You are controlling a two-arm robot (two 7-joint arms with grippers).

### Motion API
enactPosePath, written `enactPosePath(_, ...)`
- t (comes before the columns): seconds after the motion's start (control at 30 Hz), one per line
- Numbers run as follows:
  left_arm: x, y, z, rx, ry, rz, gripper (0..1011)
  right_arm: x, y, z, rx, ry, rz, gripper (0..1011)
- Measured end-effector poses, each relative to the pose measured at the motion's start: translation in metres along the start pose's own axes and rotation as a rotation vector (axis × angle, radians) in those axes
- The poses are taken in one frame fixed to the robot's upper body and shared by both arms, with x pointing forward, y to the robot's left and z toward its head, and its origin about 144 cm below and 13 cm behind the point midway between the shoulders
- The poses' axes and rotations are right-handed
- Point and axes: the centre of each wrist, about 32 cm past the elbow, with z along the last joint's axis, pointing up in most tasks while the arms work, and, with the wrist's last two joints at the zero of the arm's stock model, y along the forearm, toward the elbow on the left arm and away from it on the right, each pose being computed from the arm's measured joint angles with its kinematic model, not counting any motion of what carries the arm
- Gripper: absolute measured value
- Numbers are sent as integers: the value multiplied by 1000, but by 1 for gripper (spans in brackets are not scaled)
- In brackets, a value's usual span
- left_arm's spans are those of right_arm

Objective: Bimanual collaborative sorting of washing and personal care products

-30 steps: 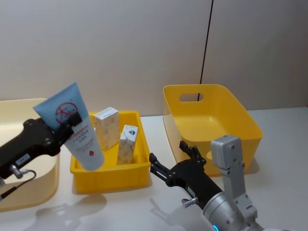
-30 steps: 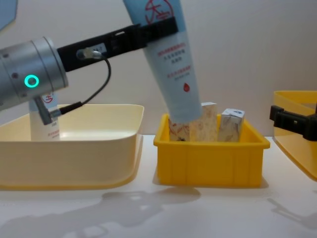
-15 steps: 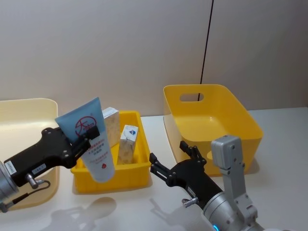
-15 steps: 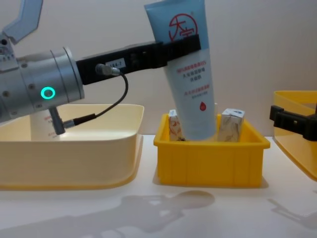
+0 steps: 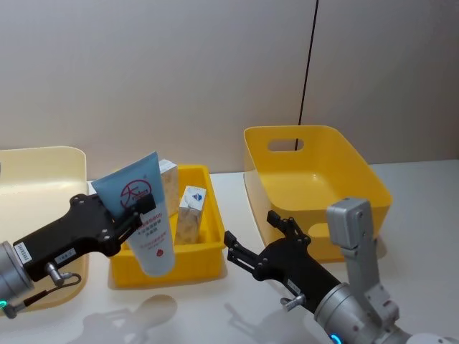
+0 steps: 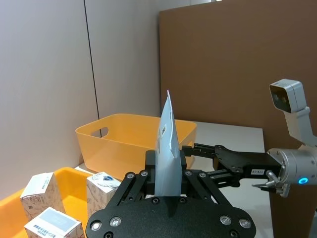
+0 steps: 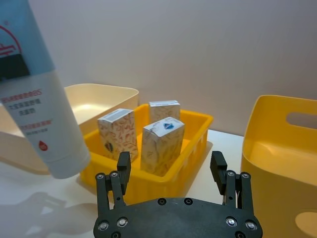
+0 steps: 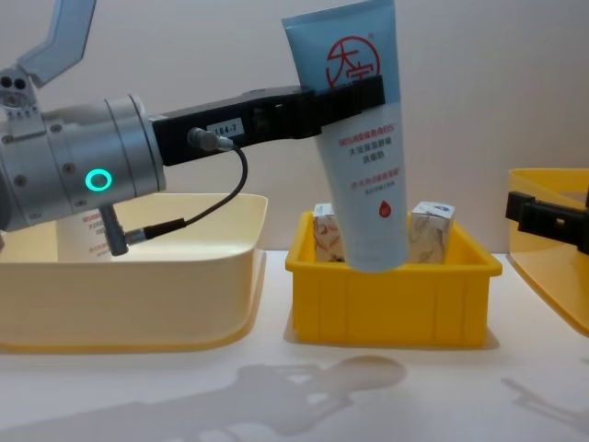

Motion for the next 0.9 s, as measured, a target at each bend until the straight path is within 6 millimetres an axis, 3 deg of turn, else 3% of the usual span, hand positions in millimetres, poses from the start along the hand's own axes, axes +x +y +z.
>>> enactPosePath(0.5,-1,-1,-1,7,-4,-6,227,22,-7,18,-27,29,193,1001)
enactPosePath(0.9,-1,-1,-1,9,-6,-8,227,30,7,31,-48,20,378,1001)
